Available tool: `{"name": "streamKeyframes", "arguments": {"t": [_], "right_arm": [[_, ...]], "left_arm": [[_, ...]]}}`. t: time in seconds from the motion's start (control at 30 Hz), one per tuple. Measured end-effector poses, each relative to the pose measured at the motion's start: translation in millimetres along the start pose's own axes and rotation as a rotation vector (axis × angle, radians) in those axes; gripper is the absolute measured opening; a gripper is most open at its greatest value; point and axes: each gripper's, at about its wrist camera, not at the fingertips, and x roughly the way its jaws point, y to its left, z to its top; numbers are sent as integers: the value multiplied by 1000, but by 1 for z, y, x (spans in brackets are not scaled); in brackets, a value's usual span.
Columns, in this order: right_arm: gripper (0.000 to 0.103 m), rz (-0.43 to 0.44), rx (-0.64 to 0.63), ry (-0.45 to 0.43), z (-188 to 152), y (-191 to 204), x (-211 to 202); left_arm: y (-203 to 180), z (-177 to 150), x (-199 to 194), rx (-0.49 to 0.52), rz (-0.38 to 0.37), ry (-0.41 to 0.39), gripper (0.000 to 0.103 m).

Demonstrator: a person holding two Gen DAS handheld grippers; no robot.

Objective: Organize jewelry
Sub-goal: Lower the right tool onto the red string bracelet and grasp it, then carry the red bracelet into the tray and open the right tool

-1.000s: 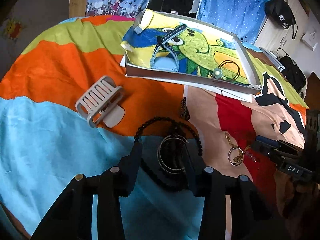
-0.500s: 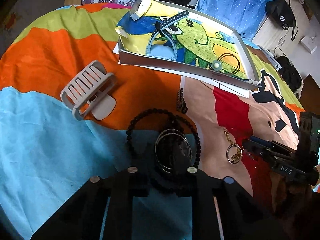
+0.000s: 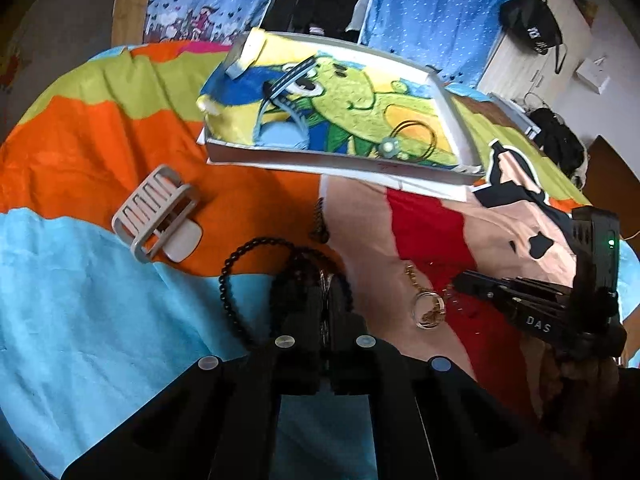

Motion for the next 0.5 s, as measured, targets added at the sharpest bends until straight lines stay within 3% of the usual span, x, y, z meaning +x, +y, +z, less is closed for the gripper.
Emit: {"name": "streamKeyframes", "arguments": {"t": [0.3,0.5], "right_arm": [[6,22,-11,-85,2,9,-24],[6,105,25,-221,3,8,-56]], "left_arm": [[-12,-3,-17,-4,-40,-51,0],[-26,-4,-35,6,-96,-104,0]]}}
